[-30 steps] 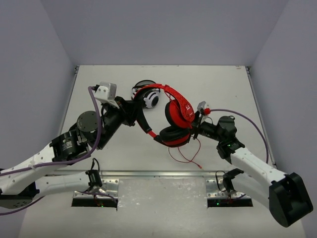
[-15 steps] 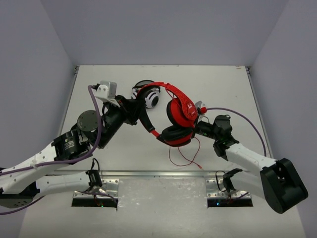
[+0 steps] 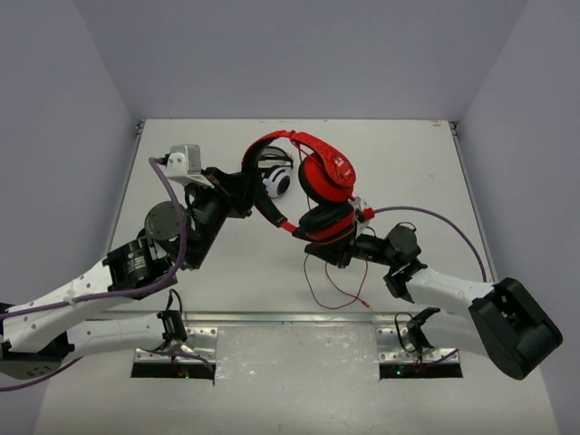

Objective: Wrap the headphones

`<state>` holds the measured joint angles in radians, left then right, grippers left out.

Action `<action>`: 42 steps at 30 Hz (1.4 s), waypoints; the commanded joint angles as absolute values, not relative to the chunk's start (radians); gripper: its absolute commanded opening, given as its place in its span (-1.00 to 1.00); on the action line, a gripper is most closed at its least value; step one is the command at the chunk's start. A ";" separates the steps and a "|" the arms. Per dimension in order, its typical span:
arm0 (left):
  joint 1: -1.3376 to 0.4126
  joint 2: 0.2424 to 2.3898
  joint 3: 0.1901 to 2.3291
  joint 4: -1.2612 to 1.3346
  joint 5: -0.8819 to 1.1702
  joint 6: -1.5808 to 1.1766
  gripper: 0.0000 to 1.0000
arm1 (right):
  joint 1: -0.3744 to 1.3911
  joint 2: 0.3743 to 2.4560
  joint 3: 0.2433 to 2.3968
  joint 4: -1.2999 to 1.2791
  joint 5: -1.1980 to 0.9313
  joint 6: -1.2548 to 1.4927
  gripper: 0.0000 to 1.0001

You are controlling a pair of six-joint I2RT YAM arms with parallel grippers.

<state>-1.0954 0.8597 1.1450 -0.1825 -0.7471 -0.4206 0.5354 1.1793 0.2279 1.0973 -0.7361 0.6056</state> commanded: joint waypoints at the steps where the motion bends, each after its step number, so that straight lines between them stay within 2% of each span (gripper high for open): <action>1: -1.104 0.857 1.141 0.064 -0.879 -0.491 -0.99 | 0.613 1.158 0.199 1.250 -0.715 0.690 -0.97; 5: -1.104 0.891 1.152 0.084 -0.990 -0.517 -0.99 | 0.676 1.167 0.183 1.354 -0.695 0.735 -0.97; 10: -1.079 0.989 1.229 0.078 -1.134 -0.436 -0.99 | 0.753 1.161 0.190 1.347 -0.690 0.742 -0.97; 12: -1.036 1.040 1.308 0.008 -1.109 -0.428 -0.99 | 0.787 1.152 0.199 1.319 -0.678 0.730 -0.97; 15: -0.880 1.150 1.383 -0.133 -0.979 -0.475 -0.99 | 0.801 1.128 0.210 1.281 -0.672 0.719 -0.97; 17: -0.858 1.176 1.387 -0.150 -0.982 -0.466 -0.99 | 0.802 1.106 0.219 1.258 -0.676 0.719 -0.97; 35: -0.856 1.224 1.051 -0.135 -1.172 -0.586 -0.99 | 0.805 1.178 0.399 1.286 -0.767 0.885 -0.92; 42: -0.850 1.259 0.942 -0.166 -1.178 -0.689 -0.99 | 0.807 1.157 0.443 1.221 -0.775 0.899 -0.82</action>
